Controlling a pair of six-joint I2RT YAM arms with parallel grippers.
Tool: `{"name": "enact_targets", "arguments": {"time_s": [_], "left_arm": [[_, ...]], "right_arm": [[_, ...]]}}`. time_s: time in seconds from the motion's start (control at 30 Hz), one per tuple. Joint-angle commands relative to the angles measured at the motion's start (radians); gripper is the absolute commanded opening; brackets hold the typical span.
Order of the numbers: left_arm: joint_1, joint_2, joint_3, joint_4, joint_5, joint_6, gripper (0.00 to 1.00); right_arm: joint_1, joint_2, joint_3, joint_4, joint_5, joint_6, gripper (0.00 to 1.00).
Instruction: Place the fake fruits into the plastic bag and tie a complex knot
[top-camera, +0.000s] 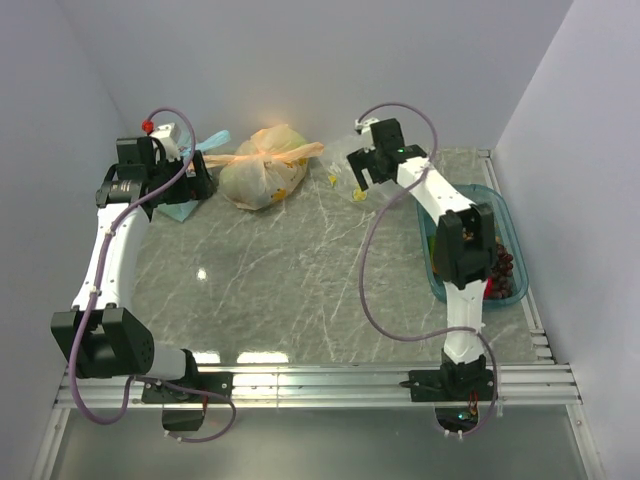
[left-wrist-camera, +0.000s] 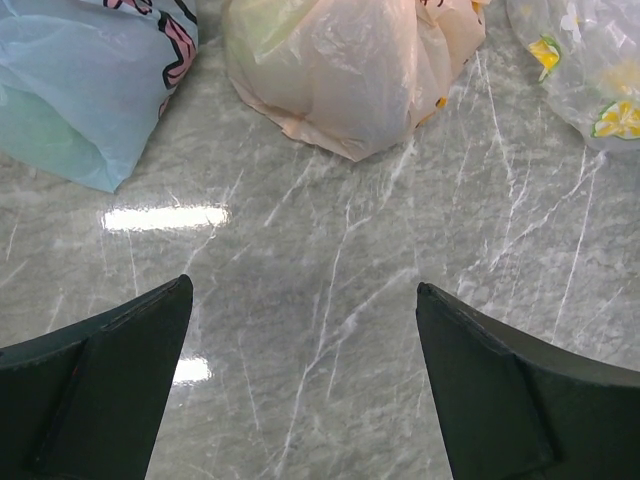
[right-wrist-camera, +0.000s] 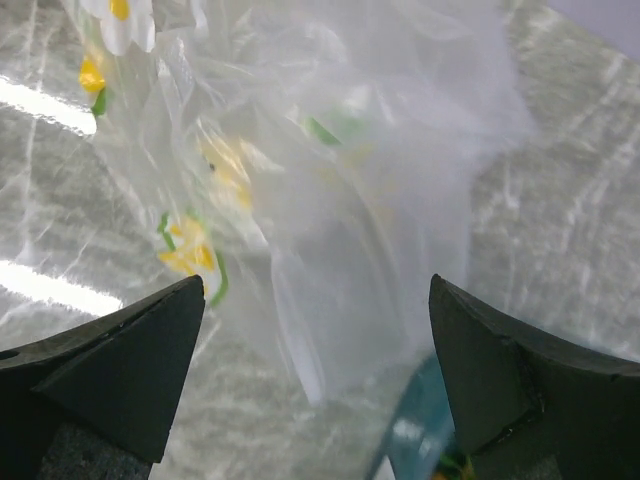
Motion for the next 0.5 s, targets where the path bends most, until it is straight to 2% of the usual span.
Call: {"name": "enact_targets", "arguments": {"time_s": [0.0, 0.13, 0.2, 0.23, 0.3, 0.33, 0.37, 0.4, 0.47], "left_arm": [[-0.006, -0.009, 0.014, -0.003, 0.022, -0.015, 0.99], [-0.004, -0.017, 0.003, -0.005, 0.025, -0.018, 0.99], [-0.004, -0.022, -0.002, -0.006, 0.03, -0.018, 0.99], [-0.004, -0.028, -0.008, -0.005, 0.04, -0.012, 0.99], [-0.006, -0.035, -0.015, 0.009, 0.053, -0.006, 0.99], [-0.004, -0.045, -0.02, 0.015, 0.077, 0.002, 0.99], [-0.006, -0.058, -0.031, 0.021, 0.094, 0.021, 0.99], [-0.006, -0.068, -0.034, 0.035, 0.109, 0.031, 0.99], [-0.006, -0.086, -0.041, 0.044, 0.164, 0.058, 0.99]], "right_arm": [[0.021, 0.067, 0.088, 0.019, 0.014, -0.029, 1.0], [0.021, 0.203, 0.161, -0.029, -0.006, -0.021, 1.0], [0.021, 0.251, 0.193, -0.059, -0.02, -0.029, 0.94], [0.021, 0.261, 0.206, -0.073, -0.025, -0.027, 0.82], [0.023, 0.265, 0.22, -0.093, -0.055, -0.021, 0.68], [0.02, 0.256, 0.215, -0.104, -0.067, -0.018, 0.5], [0.021, 0.243, 0.211, -0.111, -0.083, -0.013, 0.38], [0.021, 0.214, 0.208, -0.136, -0.127, -0.009, 0.04], [0.019, 0.176, 0.217, -0.171, -0.182, 0.022, 0.0]]}}
